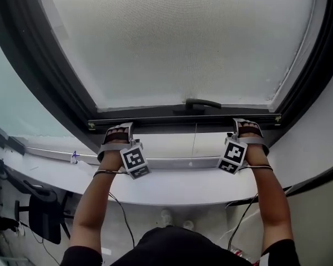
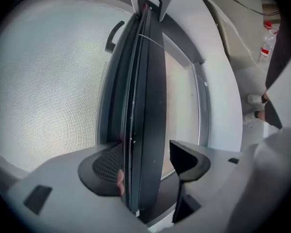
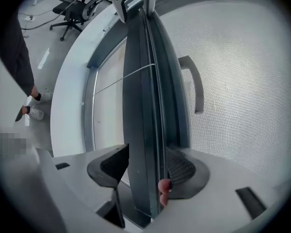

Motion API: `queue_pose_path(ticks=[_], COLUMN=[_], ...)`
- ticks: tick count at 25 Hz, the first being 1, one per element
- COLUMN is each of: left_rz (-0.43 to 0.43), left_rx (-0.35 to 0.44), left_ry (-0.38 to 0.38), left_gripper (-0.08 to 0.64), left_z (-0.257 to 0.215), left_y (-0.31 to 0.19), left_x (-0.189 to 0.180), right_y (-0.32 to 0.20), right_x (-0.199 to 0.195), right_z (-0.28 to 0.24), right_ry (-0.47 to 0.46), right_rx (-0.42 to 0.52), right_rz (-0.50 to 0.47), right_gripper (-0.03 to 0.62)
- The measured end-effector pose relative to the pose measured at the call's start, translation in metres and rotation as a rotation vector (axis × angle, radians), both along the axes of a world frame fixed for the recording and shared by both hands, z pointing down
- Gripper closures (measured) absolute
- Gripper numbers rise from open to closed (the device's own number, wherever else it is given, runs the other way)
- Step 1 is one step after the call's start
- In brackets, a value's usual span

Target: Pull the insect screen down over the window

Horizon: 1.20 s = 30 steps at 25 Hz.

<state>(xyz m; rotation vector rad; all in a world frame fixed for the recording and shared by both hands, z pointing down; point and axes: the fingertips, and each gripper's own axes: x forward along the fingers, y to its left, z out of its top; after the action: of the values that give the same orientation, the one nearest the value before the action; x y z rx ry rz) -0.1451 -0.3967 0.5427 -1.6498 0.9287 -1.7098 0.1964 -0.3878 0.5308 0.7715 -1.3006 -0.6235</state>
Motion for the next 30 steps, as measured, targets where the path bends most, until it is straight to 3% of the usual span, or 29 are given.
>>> queue_pose_path(ticks=[6,13,18,20,22,26,30], left_rz=[-0.016,-0.010,-0.022,-0.027,-0.024,-0.017,-0.018], left_rx=[-0.102,-0.073,-0.048,-0.008,0.014,0.003,-0.014], left_ry=[0.027,-0.032,-0.018,-0.014,-0.016,0.058,0.066], left_gripper=[0.252,0.252,0.256,0.306,0.307,0.310,0.331], left_z=[-0.001,0.011,0.008,0.005,0.007,0.005,0.002], left_y=[0.009,0.009,-0.003,-0.007,-0.009,-0.014,-0.013], left_x=[-0.003,-0.005,-0.003,-0.004,-0.006,-0.002,-0.002], right_y=[0.005,-0.005,-0.010,-0.009,-0.012,-0.012,-0.011], right_x=[-0.006,-0.010,-0.005,-0.004,-0.007,-0.009,-0.010], right_z=[-0.004,0.010,0.006,0.004,0.004,0.000,-0.001], right_ry=[0.004,-0.007,-0.004,0.002,-0.026,-0.049,-0.055], right_rx=[-0.046,0.037,0.012,-0.008,0.010,0.000,0.006], right_rz=[-0.012,-0.022,-0.003,-0.008,-0.026,-0.023,-0.034], right_gripper=[0.351,0.351,0.352,0.386,0.408,0.408,0.408])
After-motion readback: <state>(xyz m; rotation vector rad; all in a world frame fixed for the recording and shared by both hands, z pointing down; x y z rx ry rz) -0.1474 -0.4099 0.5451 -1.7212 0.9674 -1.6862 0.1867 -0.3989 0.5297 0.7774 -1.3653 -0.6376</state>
